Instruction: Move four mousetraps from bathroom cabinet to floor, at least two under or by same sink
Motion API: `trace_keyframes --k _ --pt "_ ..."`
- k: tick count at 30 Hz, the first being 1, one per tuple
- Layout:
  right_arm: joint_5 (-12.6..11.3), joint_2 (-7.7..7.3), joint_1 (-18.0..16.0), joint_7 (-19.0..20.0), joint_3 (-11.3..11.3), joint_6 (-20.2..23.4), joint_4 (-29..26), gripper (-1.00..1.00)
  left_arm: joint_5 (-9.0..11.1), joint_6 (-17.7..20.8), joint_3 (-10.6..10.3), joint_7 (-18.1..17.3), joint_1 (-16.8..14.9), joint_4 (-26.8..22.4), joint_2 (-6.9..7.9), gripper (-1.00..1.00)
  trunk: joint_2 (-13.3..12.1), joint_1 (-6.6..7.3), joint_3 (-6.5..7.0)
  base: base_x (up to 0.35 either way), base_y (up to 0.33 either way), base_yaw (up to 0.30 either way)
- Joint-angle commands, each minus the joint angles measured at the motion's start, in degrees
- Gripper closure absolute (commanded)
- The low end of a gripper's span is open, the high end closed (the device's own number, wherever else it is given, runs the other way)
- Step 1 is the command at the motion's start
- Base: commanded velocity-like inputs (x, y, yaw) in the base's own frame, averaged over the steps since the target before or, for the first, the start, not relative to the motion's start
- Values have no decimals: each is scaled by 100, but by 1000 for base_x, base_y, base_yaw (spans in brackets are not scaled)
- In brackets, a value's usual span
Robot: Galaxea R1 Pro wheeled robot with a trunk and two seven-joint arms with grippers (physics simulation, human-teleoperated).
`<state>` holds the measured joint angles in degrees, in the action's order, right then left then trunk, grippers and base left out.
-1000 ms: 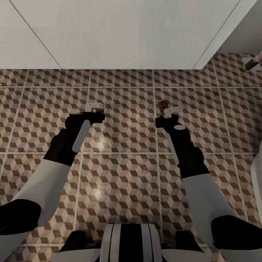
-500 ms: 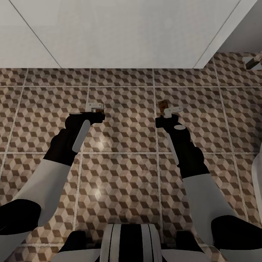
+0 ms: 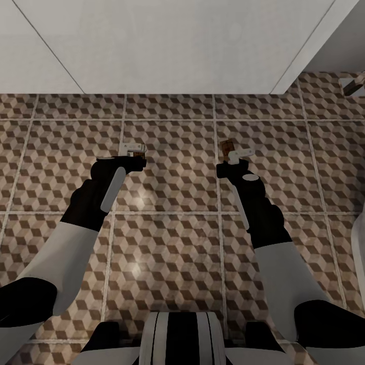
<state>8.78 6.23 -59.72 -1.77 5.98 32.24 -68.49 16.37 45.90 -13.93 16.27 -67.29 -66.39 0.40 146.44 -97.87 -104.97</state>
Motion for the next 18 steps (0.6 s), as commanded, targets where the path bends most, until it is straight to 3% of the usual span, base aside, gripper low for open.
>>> trace_keyframes --k 1,18 --pt "36 0 -3 -14 9 37 -6 100 59 16 -13 52 -3 -5 4 100 3 -2 -3 0 0 0" --pt "40 -4 -4 -16 9 37 -33 100 59 17 3 52 -3 -18 4 100 4 -4 -3 0 0 0"
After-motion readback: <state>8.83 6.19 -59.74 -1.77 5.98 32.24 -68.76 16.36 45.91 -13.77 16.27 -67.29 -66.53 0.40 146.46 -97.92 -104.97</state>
